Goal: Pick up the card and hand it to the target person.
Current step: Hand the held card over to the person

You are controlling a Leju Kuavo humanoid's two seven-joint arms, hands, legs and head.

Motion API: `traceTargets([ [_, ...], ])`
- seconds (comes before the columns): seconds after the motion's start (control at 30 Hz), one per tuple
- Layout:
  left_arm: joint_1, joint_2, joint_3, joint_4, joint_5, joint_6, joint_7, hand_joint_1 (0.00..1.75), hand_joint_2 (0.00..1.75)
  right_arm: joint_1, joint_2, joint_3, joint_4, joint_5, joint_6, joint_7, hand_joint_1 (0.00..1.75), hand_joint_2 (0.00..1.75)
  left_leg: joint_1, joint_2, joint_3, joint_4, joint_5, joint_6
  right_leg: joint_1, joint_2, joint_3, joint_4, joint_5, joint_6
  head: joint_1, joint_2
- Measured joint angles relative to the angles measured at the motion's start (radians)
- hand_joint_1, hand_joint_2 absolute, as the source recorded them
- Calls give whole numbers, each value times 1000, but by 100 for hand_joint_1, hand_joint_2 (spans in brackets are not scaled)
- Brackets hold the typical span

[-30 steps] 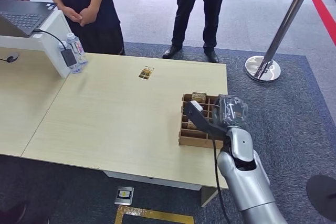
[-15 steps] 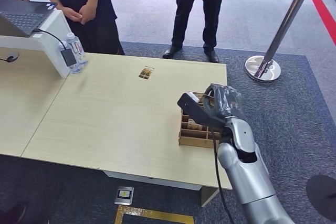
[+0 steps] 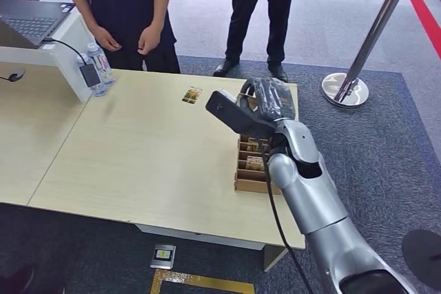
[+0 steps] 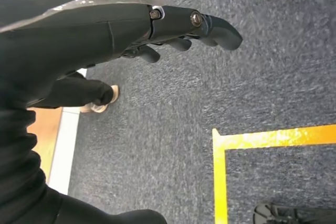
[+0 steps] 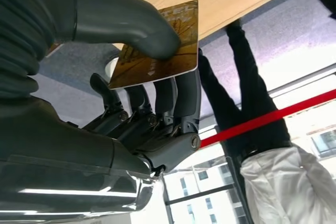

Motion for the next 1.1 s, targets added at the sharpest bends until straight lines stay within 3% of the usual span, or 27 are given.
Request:
traceTargets([
  [0.3, -3, 2, 0, 0, 11, 0, -2, 0, 175, -142, 87, 24, 177, -9, -32, 3, 143, 175, 0, 0, 0, 0, 0, 0, 0, 0, 0, 0, 0, 0, 0, 0],
  [0.73, -3, 2, 0, 0, 17, 13, -6, 0, 175, -182, 127, 25, 299, -36, -47, -26, 134, 175, 0, 0, 0, 0, 0, 0, 0, 0, -1, 0, 0, 0, 0, 0],
  [0.77, -3, 2, 0, 0, 19, 14, -5, 0, 175, -184, 129, 25, 304, -37, -47, -27, 129, 175, 0, 0, 0, 0, 0, 0, 0, 0, -1, 0, 0, 0, 0, 0],
  [0.8, -3, 2, 0, 0, 21, 14, -5, 0, 175, -186, 131, 25, 309, -38, -47, -28, 107, 175, 0, 0, 0, 0, 0, 0, 0, 0, -1, 0, 0, 0, 0, 0],
  [0.9, -3, 3, 1, 0, 25, 14, -5, 0, 175, -188, 136, 25, 322, -39, -47, -33, 15, 175, 0, 0, 0, 0, 0, 0, 0, 0, -1, 0, 0, 0, 0, 0],
  [0.93, -3, 3, 1, 0, 27, 14, -5, 0, 175, -189, 137, 26, 327, -39, -47, -35, 3, 175, 0, 0, 0, 0, 0, 0, 0, 0, -1, 0, 0, 0, 0, 0],
  [1.1, -3, 3, 1, 0, 29, 14, -5, 0, 175, -191, 143, 30, 345, -37, -50, -40, 0, 175, 0, 0, 0, 0, 0, 0, 0, 0, -1, 0, 0, 0, 0, 0],
])
